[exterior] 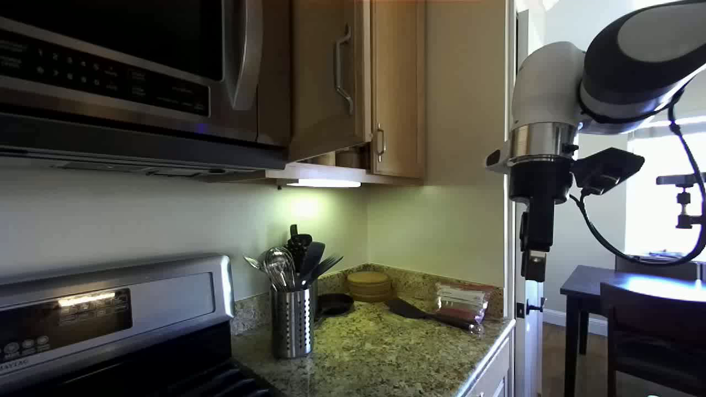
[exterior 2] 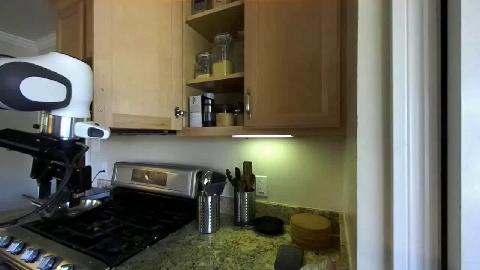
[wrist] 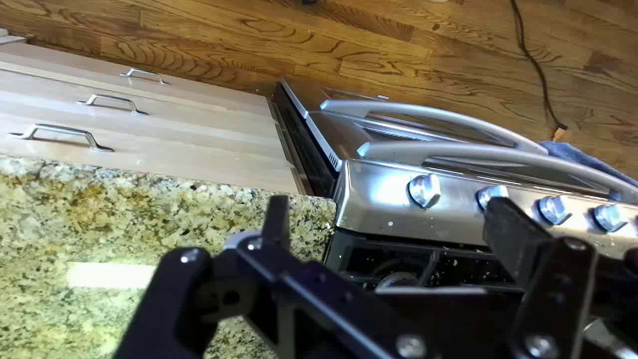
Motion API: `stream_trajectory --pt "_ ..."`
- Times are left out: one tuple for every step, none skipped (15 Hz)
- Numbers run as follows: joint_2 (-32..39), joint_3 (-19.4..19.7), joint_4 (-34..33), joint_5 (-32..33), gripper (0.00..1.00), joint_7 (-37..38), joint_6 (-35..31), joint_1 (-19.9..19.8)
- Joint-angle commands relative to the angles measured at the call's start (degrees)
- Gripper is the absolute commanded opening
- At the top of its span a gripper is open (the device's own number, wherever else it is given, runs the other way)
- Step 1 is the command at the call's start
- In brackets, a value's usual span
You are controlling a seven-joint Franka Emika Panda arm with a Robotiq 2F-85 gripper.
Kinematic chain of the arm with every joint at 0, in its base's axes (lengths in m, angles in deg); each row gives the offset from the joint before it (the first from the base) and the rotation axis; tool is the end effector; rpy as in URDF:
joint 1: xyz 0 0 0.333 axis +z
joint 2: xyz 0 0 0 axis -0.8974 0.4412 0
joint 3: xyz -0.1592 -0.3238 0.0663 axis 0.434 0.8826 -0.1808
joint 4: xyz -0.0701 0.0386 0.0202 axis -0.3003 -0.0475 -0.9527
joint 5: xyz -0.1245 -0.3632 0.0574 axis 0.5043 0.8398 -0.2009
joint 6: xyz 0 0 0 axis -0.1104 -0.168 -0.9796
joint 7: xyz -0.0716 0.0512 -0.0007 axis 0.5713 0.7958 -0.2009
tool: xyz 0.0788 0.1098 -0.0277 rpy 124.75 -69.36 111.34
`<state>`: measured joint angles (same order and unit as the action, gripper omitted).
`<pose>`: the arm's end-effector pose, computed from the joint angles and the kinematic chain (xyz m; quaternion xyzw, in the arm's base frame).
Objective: Close the top left drawer
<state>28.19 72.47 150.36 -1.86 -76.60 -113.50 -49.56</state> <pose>0.2345 0.1023 0.4882 -0.9847 -0.1335 -0.0326 0.1073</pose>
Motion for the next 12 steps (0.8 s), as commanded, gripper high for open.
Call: stream_trajectory --pt "0.0 -0.6 -0.2 -0.5 1.00 -0.5 0.3 -0.8" --pt "0.0 -0.6 -0.2 -0.5 1.00 -0.5 0.3 -0.8" --pt "0.0 -0.6 -0.2 -0.5 1.00 -0.5 0.3 -0.8" --pt "0.0 -0.6 -0.2 -0.5 1.00 -0.5 0.3 -0.8" --pt "0.0 -0.6 -0.2 -0.5 1.00 -0.5 0.3 -0.8" --pt "0.0 -0.6 -0.2 -0.5 1.00 -0.5 0.3 -0.8" --pt "0.0 -0.6 -0.2 -0.5 1.00 -0.5 0.3 -0.8" --pt "0.9 -1.1 -0.6 -0.2 1.00 -0.2 -0.2 -1.1" --pt "1.6 -1.5 -1.0 0.0 1.00 0.1 -0.8 -1.3" --pt "2.5 -1.7 -1.7 0.1 1.00 -0.1 -1.5 -1.4" --pt "3.1 -2.0 -2.3 0.3 1.00 0.1 -2.1 -1.7" --pt "3.9 -2.3 -3.3 0.6 1.00 0.0 -3.1 -1.8"
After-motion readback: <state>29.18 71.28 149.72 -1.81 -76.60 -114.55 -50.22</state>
